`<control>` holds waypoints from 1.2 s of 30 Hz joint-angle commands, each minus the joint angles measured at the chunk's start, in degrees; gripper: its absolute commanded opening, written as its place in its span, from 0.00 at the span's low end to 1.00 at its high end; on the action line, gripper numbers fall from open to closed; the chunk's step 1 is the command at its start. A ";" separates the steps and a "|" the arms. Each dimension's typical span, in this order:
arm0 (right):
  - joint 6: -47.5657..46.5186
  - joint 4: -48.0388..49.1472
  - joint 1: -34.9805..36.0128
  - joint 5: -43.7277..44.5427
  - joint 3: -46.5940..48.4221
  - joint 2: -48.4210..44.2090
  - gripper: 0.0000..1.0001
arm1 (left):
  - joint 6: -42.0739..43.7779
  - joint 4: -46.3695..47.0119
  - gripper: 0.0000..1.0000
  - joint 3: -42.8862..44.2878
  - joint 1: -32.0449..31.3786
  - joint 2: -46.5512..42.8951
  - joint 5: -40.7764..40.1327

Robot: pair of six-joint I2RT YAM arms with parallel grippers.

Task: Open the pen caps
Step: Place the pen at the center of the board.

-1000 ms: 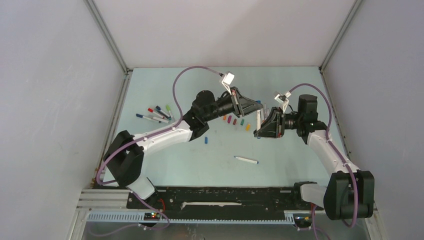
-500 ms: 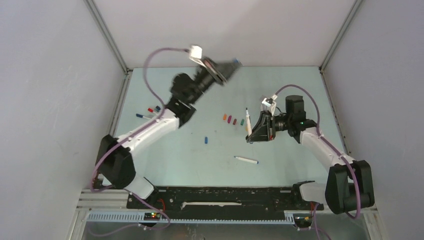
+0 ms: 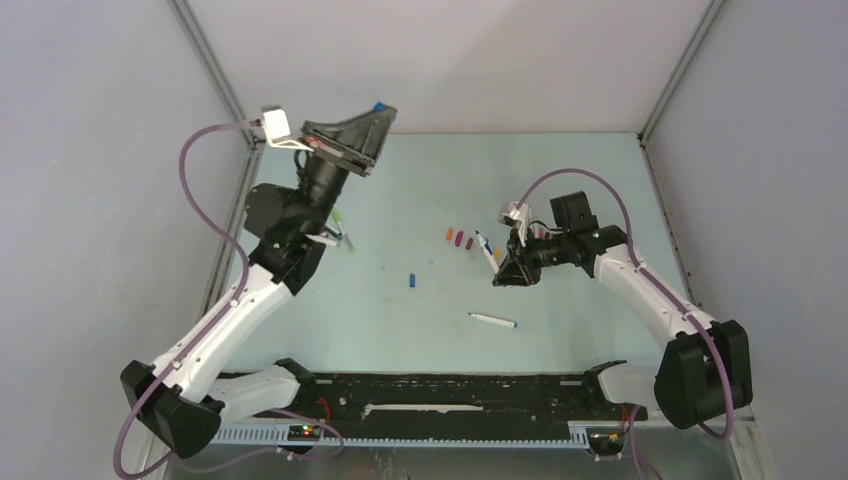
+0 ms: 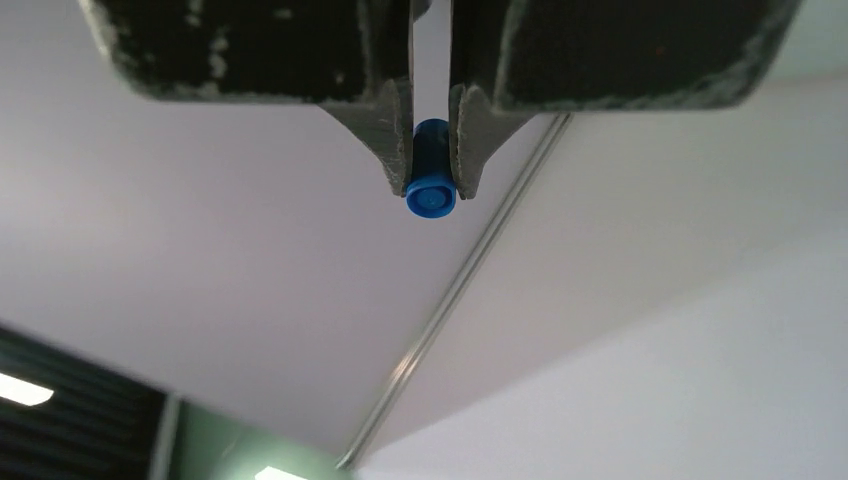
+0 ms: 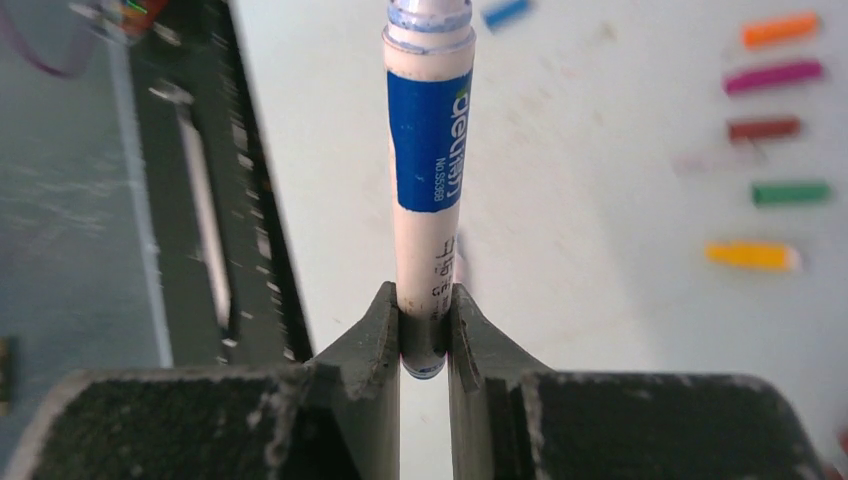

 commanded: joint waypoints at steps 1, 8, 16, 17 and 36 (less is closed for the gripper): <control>-13.43 -9.85 0.64 21.36 2.01 0.97 0.00 | 2.49 -23.80 0.00 -8.23 0.01 -3.50 -4.12; -16.93 -15.27 3.35 27.90 3.09 7.70 0.01 | -4.09 -38.17 0.00 -21.06 -2.89 -4.93 -8.11; -15.52 -16.11 6.75 34.69 3.87 15.77 0.08 | -9.46 -43.95 0.00 -22.16 -8.16 6.46 -13.36; -15.35 -16.18 6.98 34.85 3.96 16.55 0.09 | -10.00 -43.91 0.01 -21.71 -8.50 8.28 -13.70; -13.52 -16.74 9.88 38.72 5.11 23.81 0.17 | -12.49 -46.34 0.16 -16.12 -11.39 26.23 -13.19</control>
